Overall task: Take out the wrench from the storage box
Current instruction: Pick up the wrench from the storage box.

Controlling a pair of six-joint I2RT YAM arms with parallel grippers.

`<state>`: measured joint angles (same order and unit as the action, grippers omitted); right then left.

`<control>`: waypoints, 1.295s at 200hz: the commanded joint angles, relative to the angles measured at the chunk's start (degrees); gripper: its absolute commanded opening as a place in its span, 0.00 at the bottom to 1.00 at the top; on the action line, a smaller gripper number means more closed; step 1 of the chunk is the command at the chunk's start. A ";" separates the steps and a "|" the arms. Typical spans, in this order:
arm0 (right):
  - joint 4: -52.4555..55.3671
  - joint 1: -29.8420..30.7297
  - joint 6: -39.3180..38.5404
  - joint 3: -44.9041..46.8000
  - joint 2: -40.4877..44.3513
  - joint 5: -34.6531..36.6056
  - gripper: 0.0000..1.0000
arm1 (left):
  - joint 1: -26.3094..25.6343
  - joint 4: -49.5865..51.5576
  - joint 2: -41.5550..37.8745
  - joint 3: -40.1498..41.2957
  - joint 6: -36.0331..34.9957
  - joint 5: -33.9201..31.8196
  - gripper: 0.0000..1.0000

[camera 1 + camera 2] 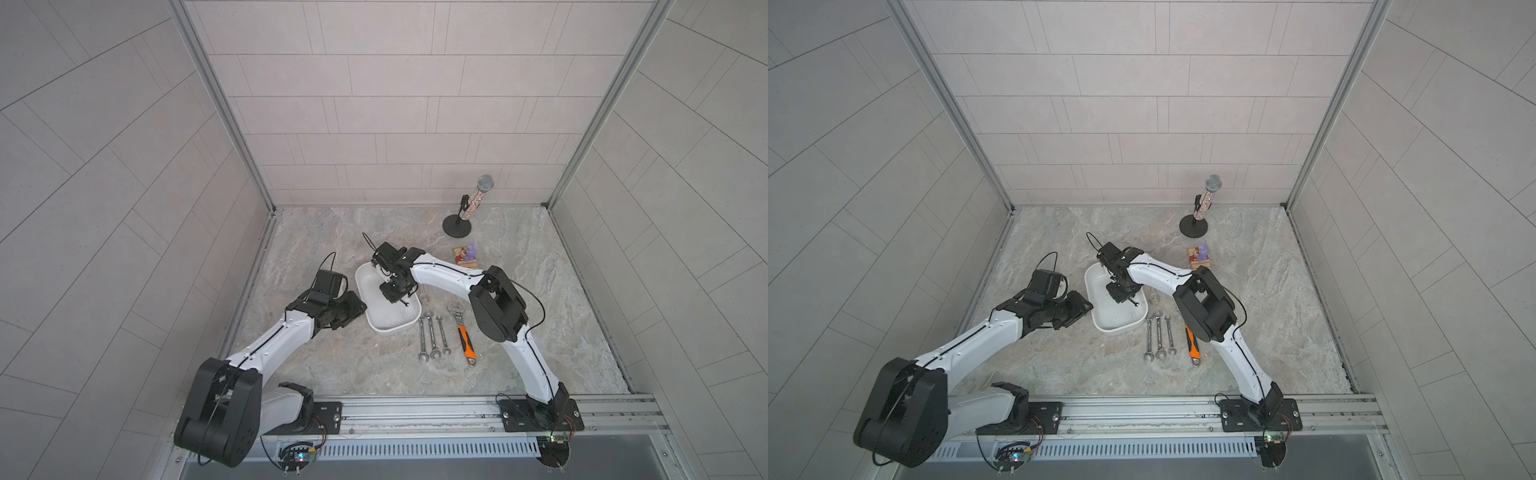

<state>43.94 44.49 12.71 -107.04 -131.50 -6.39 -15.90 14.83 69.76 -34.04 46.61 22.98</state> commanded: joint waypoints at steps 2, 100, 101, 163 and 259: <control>4.40 0.61 6.59 2.63 -0.25 2.70 0.20 | 0.07 1.10 -0.10 0.23 -0.37 -0.86 0.38; 3.05 3.85 22.72 -0.09 -0.84 8.77 0.22 | -0.01 1.11 -1.33 0.48 -0.20 -0.05 0.38; 3.11 3.85 22.67 -0.27 -0.98 8.81 0.22 | -0.01 1.09 -1.40 0.47 -0.25 -0.09 0.38; 6.37 2.63 20.65 -8.68 -5.79 8.47 0.22 | -0.04 1.61 -1.38 0.20 -0.56 -0.22 0.38; 12.59 0.60 12.69 -18.89 -7.56 2.79 0.28 | 0.13 1.23 -0.74 0.29 -0.20 -0.47 0.38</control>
<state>52.16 44.93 30.04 -123.63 -137.51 -0.32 -15.90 15.20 69.30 -34.04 46.68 23.09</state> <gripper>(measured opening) 0.273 0.383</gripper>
